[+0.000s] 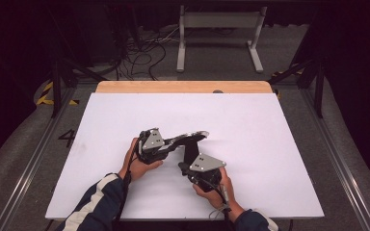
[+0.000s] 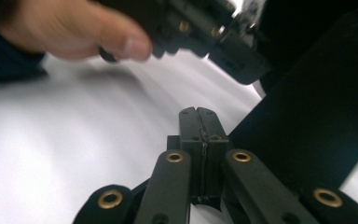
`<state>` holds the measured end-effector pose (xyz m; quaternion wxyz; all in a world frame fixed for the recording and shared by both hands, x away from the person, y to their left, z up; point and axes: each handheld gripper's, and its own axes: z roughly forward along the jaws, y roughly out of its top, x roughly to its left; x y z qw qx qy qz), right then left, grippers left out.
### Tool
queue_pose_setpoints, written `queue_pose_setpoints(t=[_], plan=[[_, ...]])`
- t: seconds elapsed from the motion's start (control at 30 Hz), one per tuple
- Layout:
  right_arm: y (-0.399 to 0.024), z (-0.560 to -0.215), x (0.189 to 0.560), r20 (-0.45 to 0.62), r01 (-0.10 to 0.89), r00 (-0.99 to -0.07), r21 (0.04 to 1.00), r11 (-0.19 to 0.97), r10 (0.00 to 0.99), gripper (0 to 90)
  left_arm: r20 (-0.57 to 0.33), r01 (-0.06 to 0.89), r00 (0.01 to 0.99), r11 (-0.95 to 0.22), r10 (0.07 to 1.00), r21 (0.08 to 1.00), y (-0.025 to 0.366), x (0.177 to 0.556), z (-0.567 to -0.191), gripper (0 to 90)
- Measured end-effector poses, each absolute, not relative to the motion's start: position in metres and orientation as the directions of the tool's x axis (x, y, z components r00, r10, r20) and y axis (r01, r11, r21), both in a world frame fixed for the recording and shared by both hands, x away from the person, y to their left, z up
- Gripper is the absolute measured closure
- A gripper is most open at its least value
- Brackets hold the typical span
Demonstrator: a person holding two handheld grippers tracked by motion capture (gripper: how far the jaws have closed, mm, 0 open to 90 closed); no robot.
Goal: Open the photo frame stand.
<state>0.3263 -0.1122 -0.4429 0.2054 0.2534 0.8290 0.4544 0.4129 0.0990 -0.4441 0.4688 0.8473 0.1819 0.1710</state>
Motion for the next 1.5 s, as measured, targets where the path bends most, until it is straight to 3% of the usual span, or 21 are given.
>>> queue_pose_setpoints(t=[0.27, 0.37, 1.5], plan=[[-0.106, -0.452, 0.326, -0.164, 0.228, -0.768, 0.833, 0.504, 0.619, 90.0, 0.138, 0.136, 0.877, -0.513, 0.46, 0.847, 0.099, 0.412, -0.443, 76.1], [-0.101, -0.454, 0.32, -0.236, 0.185, -0.754, 0.819, 0.543, 0.613, 90.0, 0.155, 0.134, 0.873, -0.533, 0.462, 0.835, 0.098, 0.409, -0.44, 76.7], [-0.131, -0.451, 0.326, -0.148, 0.308, -0.716, 0.81, 0.499, 0.682, 90.0, 0.192, 0.123, 0.872, -0.582, 0.449, 0.804, 0.102, 0.404, -0.437, 79.3]])
